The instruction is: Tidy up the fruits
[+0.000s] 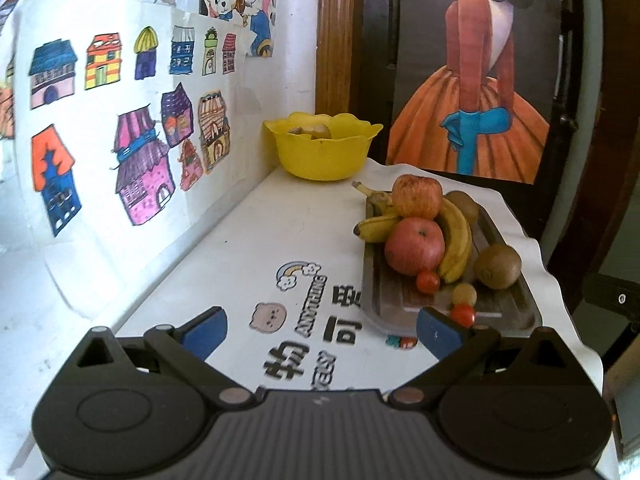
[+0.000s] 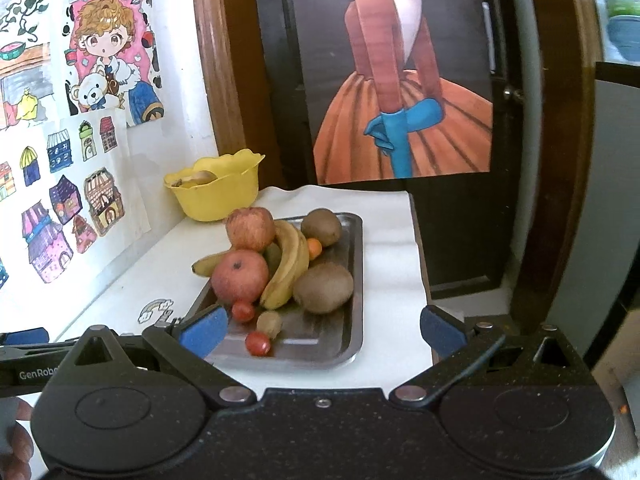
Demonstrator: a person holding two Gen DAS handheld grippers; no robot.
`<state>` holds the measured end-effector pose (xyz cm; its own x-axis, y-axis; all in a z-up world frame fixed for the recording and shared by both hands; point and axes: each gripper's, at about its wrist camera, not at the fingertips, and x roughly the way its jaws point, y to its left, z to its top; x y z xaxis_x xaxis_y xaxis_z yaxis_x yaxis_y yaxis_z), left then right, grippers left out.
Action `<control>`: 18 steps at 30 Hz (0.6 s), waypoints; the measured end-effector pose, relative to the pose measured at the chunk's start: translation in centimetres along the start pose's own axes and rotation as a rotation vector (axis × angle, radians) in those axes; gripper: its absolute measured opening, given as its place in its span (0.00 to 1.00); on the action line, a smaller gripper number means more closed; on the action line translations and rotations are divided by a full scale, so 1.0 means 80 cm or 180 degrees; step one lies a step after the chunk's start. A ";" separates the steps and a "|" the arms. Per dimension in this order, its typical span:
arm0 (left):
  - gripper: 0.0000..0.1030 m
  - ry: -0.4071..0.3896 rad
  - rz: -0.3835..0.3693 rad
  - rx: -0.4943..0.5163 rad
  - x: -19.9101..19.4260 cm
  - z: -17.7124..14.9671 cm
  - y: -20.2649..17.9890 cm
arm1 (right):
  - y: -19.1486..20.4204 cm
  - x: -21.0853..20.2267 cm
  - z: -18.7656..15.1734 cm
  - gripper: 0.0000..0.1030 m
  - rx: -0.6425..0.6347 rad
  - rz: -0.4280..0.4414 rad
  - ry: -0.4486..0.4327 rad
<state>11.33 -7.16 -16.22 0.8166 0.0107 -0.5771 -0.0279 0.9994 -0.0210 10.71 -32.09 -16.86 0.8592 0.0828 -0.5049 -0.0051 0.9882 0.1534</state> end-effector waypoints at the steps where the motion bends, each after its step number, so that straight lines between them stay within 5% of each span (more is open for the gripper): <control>1: 1.00 -0.0005 -0.0021 0.0012 -0.004 -0.003 0.004 | 0.003 -0.005 -0.004 0.99 0.0013 -0.0024 -0.0003; 18: 1.00 0.0114 -0.0059 -0.0065 -0.033 -0.051 0.061 | 0.052 -0.046 -0.065 0.99 0.0085 -0.0134 0.0044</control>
<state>6.64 -2.44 -18.12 0.7960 -0.0093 -0.6052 -0.0251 0.9985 -0.0484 4.85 -27.65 -18.74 0.8512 0.0431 -0.5230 0.0448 0.9870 0.1542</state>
